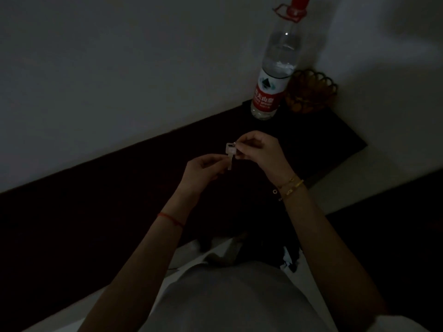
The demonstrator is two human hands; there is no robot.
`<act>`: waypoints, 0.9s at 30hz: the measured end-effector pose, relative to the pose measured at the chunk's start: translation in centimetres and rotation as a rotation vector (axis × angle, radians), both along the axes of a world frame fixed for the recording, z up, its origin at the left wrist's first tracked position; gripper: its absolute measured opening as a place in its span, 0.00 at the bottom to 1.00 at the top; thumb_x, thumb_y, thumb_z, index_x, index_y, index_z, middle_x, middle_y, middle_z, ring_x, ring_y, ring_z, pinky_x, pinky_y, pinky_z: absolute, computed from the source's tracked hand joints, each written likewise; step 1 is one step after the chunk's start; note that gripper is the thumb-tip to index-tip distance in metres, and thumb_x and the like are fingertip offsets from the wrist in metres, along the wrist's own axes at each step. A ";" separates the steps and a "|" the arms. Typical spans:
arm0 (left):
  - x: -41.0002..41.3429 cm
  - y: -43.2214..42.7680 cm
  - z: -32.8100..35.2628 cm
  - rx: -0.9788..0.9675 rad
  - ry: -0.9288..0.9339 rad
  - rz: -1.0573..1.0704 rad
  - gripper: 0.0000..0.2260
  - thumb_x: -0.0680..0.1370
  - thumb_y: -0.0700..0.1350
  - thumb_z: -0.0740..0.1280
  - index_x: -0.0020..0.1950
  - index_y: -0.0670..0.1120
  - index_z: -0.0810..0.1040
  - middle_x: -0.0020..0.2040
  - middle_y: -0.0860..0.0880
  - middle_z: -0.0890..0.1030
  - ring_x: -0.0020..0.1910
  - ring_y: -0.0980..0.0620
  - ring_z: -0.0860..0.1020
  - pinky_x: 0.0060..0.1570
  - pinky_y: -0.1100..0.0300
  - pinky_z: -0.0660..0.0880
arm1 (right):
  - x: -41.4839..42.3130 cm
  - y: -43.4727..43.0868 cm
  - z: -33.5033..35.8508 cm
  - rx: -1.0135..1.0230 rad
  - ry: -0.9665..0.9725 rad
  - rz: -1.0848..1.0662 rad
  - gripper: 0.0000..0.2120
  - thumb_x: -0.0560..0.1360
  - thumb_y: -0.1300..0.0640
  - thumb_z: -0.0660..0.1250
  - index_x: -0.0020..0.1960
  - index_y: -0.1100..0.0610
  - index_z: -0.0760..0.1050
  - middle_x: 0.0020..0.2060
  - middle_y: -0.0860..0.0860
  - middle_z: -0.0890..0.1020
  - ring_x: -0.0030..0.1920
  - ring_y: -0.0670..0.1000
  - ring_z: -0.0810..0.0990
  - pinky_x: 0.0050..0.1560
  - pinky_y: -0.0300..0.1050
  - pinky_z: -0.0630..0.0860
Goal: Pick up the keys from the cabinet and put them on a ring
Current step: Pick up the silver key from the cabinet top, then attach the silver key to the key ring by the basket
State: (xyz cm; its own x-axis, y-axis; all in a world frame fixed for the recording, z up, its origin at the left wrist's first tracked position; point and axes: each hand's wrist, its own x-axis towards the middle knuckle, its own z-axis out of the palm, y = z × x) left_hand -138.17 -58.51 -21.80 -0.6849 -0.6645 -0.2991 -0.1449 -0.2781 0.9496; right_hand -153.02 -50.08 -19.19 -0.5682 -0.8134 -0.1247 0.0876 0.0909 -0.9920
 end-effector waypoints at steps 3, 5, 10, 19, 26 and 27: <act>-2.0 0.8 0.1 -0.019 0.003 -0.054 0.04 0.73 0.46 0.72 0.46 0.49 0.85 0.36 0.54 0.82 0.34 0.61 0.77 0.35 0.70 0.73 | -1.5 1.4 0.0 -0.008 0.012 -0.048 0.09 0.73 0.66 0.68 0.51 0.69 0.76 0.44 0.57 0.82 0.42 0.49 0.83 0.41 0.37 0.81; -3.6 1.4 0.2 -0.014 0.001 -0.072 0.04 0.73 0.45 0.73 0.46 0.48 0.85 0.36 0.53 0.82 0.34 0.60 0.77 0.35 0.69 0.73 | -2.9 2.2 -0.1 -0.011 0.017 -0.077 0.09 0.73 0.65 0.68 0.52 0.69 0.77 0.46 0.58 0.82 0.45 0.50 0.83 0.42 0.37 0.81; -8.5 2.9 0.5 -0.017 -0.015 -0.124 0.03 0.72 0.46 0.73 0.45 0.50 0.86 0.40 0.49 0.83 0.38 0.57 0.77 0.41 0.64 0.73 | -7.3 4.4 -0.2 0.001 0.010 -0.127 0.09 0.73 0.64 0.68 0.52 0.68 0.78 0.47 0.58 0.82 0.46 0.49 0.83 0.42 0.38 0.81; -19.0 5.6 1.9 0.009 -0.019 -0.119 0.05 0.73 0.45 0.73 0.47 0.49 0.85 0.37 0.53 0.84 0.38 0.59 0.80 0.39 0.67 0.75 | -17.9 7.3 1.1 0.043 0.045 -0.104 0.08 0.74 0.63 0.68 0.51 0.66 0.78 0.40 0.53 0.82 0.36 0.46 0.82 0.37 0.36 0.80; -26.6 6.6 3.0 -0.020 0.015 -0.094 0.06 0.75 0.44 0.70 0.51 0.47 0.83 0.43 0.49 0.84 0.41 0.55 0.81 0.47 0.60 0.78 | -25.7 6.6 2.4 0.080 0.144 -0.095 0.06 0.73 0.64 0.68 0.49 0.65 0.79 0.35 0.53 0.81 0.29 0.44 0.80 0.30 0.34 0.77; -27.6 6.4 3.2 -0.024 0.020 -0.093 0.07 0.75 0.44 0.70 0.52 0.46 0.82 0.43 0.49 0.84 0.41 0.55 0.81 0.47 0.60 0.77 | -26.7 6.2 2.5 0.092 0.159 -0.107 0.06 0.73 0.63 0.68 0.48 0.65 0.79 0.34 0.53 0.81 0.27 0.42 0.79 0.28 0.33 0.76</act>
State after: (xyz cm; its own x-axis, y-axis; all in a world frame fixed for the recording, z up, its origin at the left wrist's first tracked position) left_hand -165.73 -52.08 -18.59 -0.7497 -0.6045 -0.2693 -0.1500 -0.2410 0.9589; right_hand -179.74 -43.84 -16.66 -0.6691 -0.7367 -0.0979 -0.0552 0.1807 -0.9820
